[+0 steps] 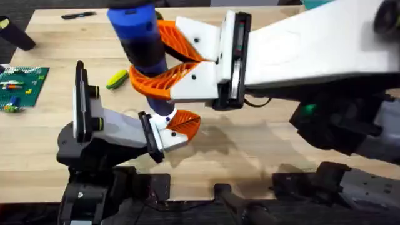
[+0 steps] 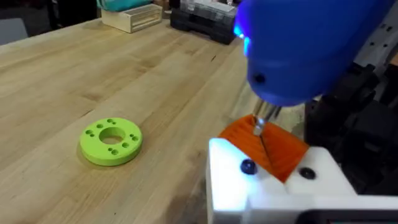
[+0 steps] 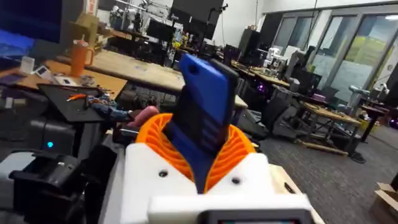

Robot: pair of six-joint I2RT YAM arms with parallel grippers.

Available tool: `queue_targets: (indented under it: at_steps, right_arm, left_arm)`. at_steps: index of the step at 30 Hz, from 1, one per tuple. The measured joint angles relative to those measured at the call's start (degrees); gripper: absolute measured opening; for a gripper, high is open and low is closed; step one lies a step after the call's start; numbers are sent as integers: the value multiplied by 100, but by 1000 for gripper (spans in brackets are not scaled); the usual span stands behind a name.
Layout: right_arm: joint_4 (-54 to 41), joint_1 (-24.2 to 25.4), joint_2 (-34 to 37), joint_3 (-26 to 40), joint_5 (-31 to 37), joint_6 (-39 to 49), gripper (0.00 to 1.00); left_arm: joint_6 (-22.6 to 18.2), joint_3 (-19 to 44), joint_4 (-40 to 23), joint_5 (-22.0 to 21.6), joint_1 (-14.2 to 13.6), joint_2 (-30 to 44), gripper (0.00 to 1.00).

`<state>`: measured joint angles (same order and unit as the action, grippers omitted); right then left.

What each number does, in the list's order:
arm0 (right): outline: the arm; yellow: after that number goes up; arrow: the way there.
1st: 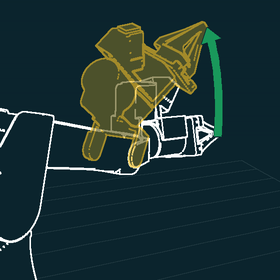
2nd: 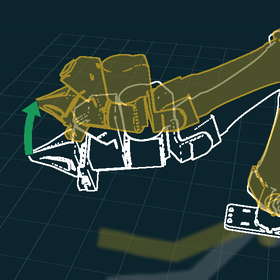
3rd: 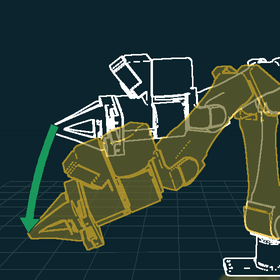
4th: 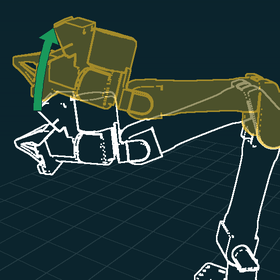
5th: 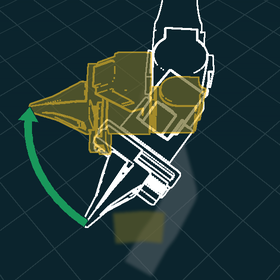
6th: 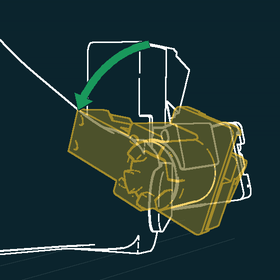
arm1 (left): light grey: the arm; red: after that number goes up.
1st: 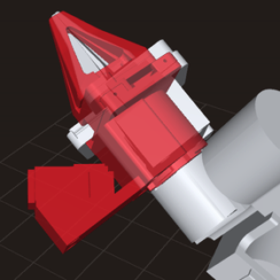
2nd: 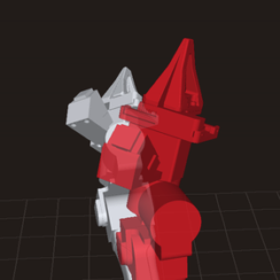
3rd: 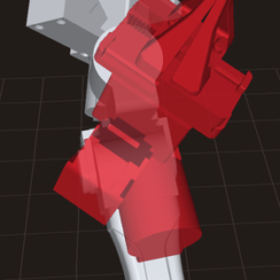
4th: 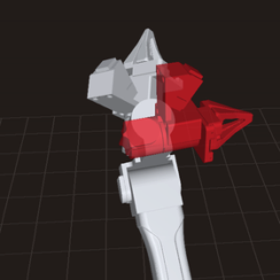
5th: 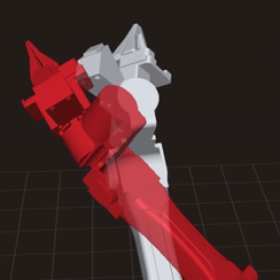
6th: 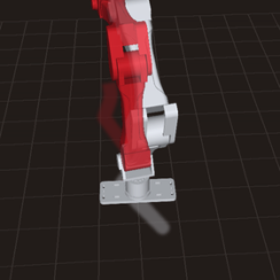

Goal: Pick up the gripper from the table and insert it into the empty holder that is missing its gripper. Then pick up a screw, insert it into the mounting hole, and use the screwdriver to tighten it. Finally, clean up the table by picking up the vegetable and placing it into the bucket.

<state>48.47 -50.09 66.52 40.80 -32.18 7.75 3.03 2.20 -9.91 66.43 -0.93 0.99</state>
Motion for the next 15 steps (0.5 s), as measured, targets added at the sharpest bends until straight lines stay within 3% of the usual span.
queue_targets:
  at_steps: [15]
  right_arm:
    - [-100,0,10,-4,1,-7,21]
  left_arm:
    - [0,0,0,0,-2,0,9]
